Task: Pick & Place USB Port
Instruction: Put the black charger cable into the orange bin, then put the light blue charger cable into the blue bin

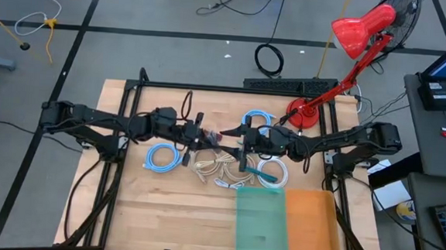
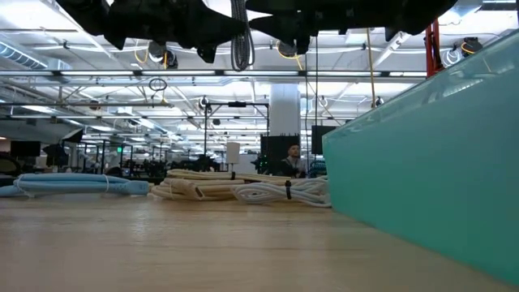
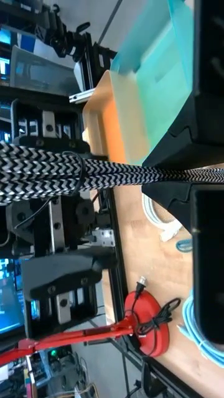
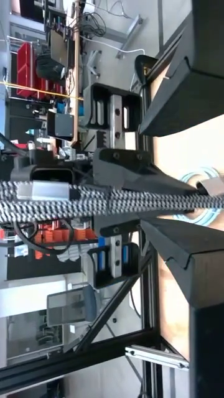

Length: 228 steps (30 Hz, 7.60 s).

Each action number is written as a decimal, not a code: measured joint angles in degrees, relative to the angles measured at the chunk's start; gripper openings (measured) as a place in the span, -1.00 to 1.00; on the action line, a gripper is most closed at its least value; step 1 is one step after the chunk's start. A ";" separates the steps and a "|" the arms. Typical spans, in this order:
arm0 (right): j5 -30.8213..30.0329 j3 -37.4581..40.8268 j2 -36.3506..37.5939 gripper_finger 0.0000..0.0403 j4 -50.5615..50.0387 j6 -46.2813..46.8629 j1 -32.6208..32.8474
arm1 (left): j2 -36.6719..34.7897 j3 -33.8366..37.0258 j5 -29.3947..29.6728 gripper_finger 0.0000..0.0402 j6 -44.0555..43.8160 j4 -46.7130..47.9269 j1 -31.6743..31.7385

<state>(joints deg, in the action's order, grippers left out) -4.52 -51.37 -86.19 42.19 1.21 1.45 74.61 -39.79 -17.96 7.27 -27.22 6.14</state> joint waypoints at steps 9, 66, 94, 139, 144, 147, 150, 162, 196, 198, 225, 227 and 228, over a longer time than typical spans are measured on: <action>0.24 -0.12 -2.67 0.08 4.20 0.85 0.00 | 0.00 0.09 0.46 -0.93 0.13 -0.31 -0.37; 0.99 -1.63 0.30 -0.95 -1.40 4.84 0.50 | -3.13 0.13 0.00 -0.68 -0.11 13.88 -0.19; -17.96 -1.64 27.76 -0.96 -78.86 82.44 34.27 | -11.98 0.04 1.99 -0.67 3.21 22.81 -0.16; 4.53 -1.62 5.44 -0.96 -100.02 130.08 57.38 | -11.96 2.72 3.49 -0.67 -3.50 28.89 -21.18; 4.08 -1.62 5.46 -0.96 -101.56 130.00 58.82 | -11.96 2.73 7.85 -0.67 -3.52 28.87 -23.24; 6.04 -1.62 5.45 -0.96 -100.26 130.33 58.18 | -11.96 2.73 7.96 -0.67 -3.50 28.78 -23.59; 6.33 -1.62 5.44 -0.96 -99.67 130.34 57.47 | -11.96 2.73 8.07 -0.67 -3.39 28.80 -23.55; 13.51 -1.15 5.46 -0.96 -102.54 131.03 55.47 | -11.96 2.73 8.41 -0.67 -5.53 30.04 -24.15; 24.25 9.01 5.42 -0.90 -91.96 132.90 54.84 | -11.96 2.73 15.06 -0.67 -6.32 31.77 -27.31; 24.18 9.01 5.42 -0.81 -91.69 132.94 54.84 | -11.96 2.73 15.06 -0.67 -6.32 31.75 -27.31; 21.61 9.03 15.09 -0.53 -99.27 130.92 50.66 | -11.97 2.73 15.14 -0.67 -5.82 31.23 -27.29; 18.19 9.03 16.30 -0.53 -100.05 130.11 50.22 | -11.96 2.73 15.13 -0.67 -5.77 31.25 -27.29; 16.17 9.03 16.91 -0.53 -100.04 129.62 49.92 | -11.98 2.73 15.14 -0.67 -5.75 31.23 -27.29</action>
<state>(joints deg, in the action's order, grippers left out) 11.65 -42.35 -69.28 -57.86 130.83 51.38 62.63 -37.06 -2.81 1.52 4.02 -21.15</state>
